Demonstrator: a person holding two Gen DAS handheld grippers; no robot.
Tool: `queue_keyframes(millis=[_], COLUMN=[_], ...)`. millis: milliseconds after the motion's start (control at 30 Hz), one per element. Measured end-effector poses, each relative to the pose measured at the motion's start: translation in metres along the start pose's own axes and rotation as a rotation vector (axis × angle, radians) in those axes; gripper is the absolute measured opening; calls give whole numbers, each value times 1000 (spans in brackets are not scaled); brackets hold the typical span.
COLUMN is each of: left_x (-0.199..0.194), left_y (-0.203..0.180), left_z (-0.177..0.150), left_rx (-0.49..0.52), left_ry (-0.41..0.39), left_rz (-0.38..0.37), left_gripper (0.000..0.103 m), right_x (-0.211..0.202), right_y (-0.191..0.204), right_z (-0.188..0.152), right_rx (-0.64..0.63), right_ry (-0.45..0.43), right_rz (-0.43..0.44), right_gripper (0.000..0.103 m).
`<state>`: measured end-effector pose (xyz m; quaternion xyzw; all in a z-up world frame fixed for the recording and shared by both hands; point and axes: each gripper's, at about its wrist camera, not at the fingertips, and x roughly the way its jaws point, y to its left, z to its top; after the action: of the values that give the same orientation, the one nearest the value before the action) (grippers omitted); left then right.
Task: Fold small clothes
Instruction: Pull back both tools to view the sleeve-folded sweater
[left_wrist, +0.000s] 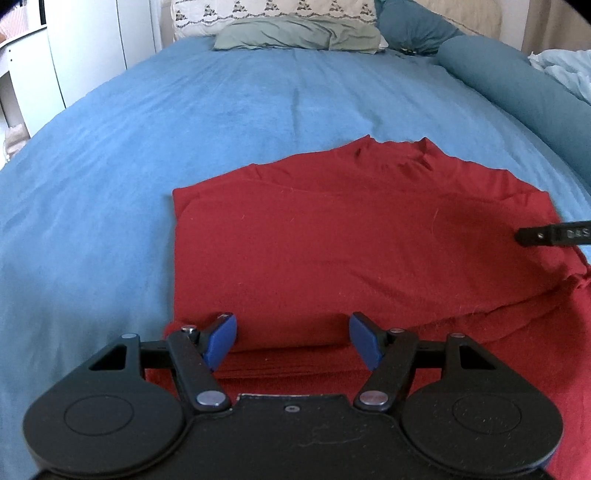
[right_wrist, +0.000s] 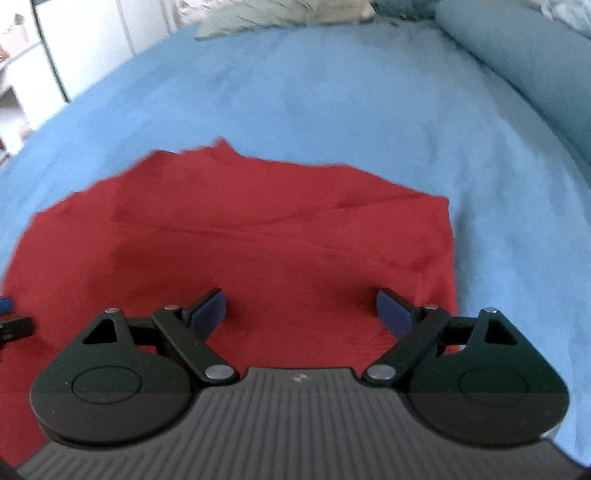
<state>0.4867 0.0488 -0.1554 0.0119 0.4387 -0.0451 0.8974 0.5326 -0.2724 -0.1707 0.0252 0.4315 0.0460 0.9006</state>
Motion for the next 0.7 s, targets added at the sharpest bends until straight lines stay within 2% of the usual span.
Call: queue_keyframes(millis=[100,167,233,300,400,500,700], left_x=[-2,-6,-18,-39,-81,-131,-206], left_y=[1,0,-2,-2,-2,4,10], left_z=[0,1,2,4,1,-10,-58], left_rx=[-13,-18,-23,-26,-13,-15,-42], left_ry=[-6,-11,-24,-53,-99,-132,-105], left_rz=[3,15,25,30,52,66,68], left_gripper=[73,73,73,73,73,73,74], right_x=[8,5,-7,-25,-76,-130,-224], right_y=[-7,-4,-6,-8,-12,-10,-13], right_z=[6,9,12,14,10,-4,-60], right_rx=[23,-13,-34,-25,-18,-69,-113], right_ry=[9,24,21,-19,-103,-155,-155], right_rz=[15,12,19,48,99,104,84], right_gripper=[103,103,103,103,103,103,103])
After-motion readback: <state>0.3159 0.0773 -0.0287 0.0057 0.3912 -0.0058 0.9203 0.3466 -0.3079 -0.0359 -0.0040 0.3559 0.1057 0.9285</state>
